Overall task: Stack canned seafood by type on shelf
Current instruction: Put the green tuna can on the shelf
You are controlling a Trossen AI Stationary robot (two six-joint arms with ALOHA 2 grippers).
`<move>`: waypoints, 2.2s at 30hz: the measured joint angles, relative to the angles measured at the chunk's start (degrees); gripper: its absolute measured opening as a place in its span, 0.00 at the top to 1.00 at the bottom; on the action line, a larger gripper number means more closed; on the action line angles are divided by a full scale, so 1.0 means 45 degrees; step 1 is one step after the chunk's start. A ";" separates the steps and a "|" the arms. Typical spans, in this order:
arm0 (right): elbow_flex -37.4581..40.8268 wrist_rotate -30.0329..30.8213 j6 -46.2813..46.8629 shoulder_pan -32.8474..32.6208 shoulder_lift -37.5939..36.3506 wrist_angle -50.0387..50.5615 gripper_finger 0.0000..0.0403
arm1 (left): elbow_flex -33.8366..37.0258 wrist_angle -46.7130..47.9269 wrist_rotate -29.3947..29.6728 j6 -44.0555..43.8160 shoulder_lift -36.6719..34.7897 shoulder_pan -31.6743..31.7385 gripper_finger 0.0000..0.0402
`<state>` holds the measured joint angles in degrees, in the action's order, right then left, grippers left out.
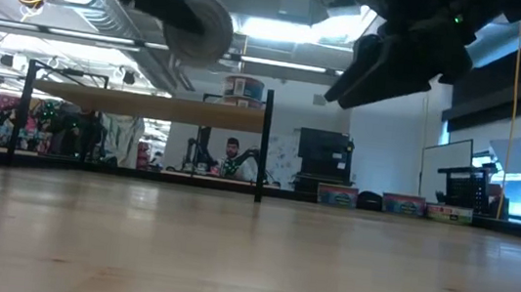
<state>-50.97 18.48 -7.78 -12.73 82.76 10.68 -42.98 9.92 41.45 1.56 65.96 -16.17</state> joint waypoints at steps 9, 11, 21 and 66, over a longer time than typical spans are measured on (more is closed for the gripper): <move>0.0003 -0.0010 0.0158 0.0000 0.0010 -0.0149 0.24 | -0.2278 0.4435 0.2825 -0.0469 -0.0493 -0.0080 0.69; 0.0003 -0.0010 0.0158 0.0000 0.0019 -0.0136 0.24 | -0.2556 0.5045 0.3767 -0.0707 -0.0504 0.0095 0.69; 0.0003 -0.0014 0.0003 0.0000 0.0024 -0.0151 0.24 | -0.2642 0.6880 0.4481 -0.2014 -0.0492 0.2610 0.69; 0.0018 -0.0017 -0.0721 0.0418 0.1091 -0.0830 0.24 | -0.2652 0.7575 0.2245 -0.2254 0.1888 1.2364 0.65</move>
<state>-50.89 18.40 -11.03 -10.85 87.67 6.94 -54.92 44.01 51.55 -8.58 74.46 39.46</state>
